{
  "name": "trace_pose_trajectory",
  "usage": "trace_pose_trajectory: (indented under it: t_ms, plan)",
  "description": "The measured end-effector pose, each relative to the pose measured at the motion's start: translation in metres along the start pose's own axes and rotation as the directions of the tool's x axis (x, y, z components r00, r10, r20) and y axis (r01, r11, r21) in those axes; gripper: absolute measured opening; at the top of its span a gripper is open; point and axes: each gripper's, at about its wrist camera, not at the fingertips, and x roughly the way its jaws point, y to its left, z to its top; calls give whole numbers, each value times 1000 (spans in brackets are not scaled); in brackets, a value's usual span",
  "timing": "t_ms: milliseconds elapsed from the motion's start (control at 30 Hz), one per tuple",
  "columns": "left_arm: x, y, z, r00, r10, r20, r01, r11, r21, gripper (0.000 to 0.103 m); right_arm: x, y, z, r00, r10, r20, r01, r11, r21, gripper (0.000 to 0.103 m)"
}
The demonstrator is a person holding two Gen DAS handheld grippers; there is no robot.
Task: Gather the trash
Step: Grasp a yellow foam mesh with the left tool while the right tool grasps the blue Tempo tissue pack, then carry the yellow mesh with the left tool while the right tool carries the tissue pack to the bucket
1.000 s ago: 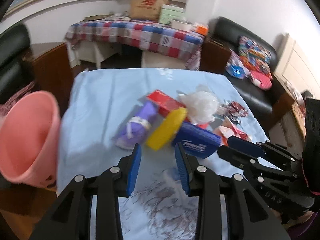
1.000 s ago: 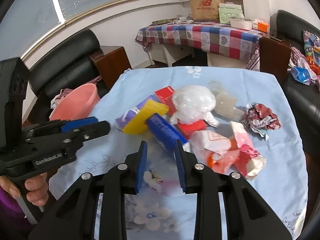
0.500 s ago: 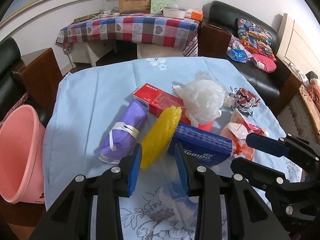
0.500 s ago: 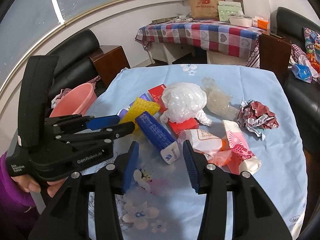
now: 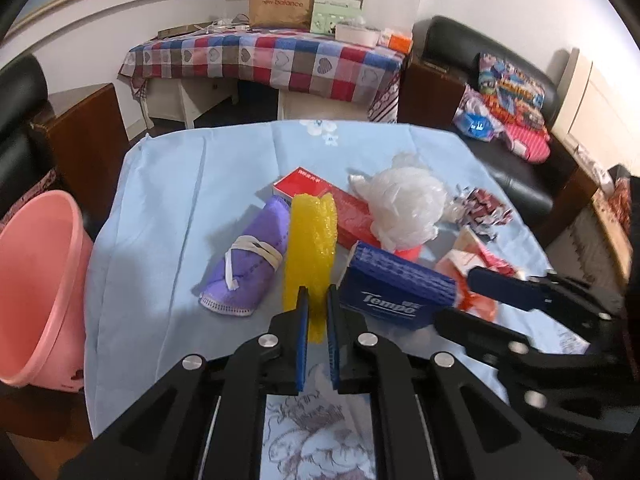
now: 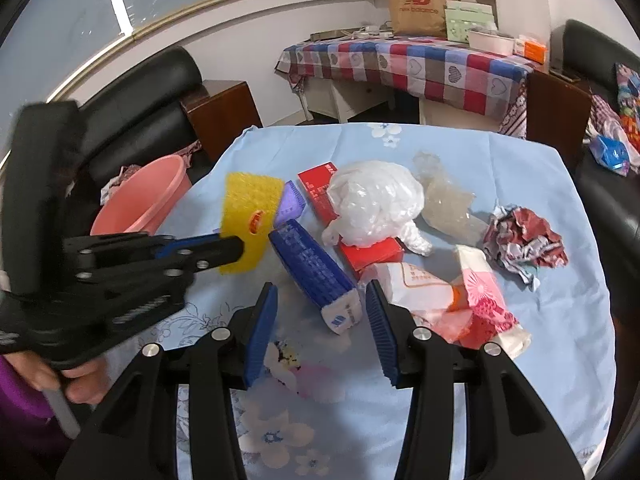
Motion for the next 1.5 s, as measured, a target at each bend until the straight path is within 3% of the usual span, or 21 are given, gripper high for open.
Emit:
trace_pose_trajectory:
  t_ms: [433, 500, 667, 1067, 1500]
  plan:
    - [-32, 9, -15, 998, 63, 24, -62, 997, -36, 8, 32, 15, 11, 998, -36, -45, 30, 990, -136, 47]
    - [-34, 12, -17, 997, 69, 23, -68, 997, -46, 8, 30, 18, 10, 999, -23, -44, 17, 991, -135, 39]
    - [-37, 15, -20, 997, 78, 26, -76, 995, -62, 8, 27, 19, 7, 999, -19, -48, 13, 992, -127, 33]
    - [-65, 38, -24, 987, 141, 78, -130, 982, -137, 8, 1, 51, 19, 994, 108, 20, -106, 989, -100, 32]
    - [-106, 96, -28, 952, 274, 134, -232, 935, -268, 8, 17, 115, 55, 977, 214, 26, -208, 968, -140, 32]
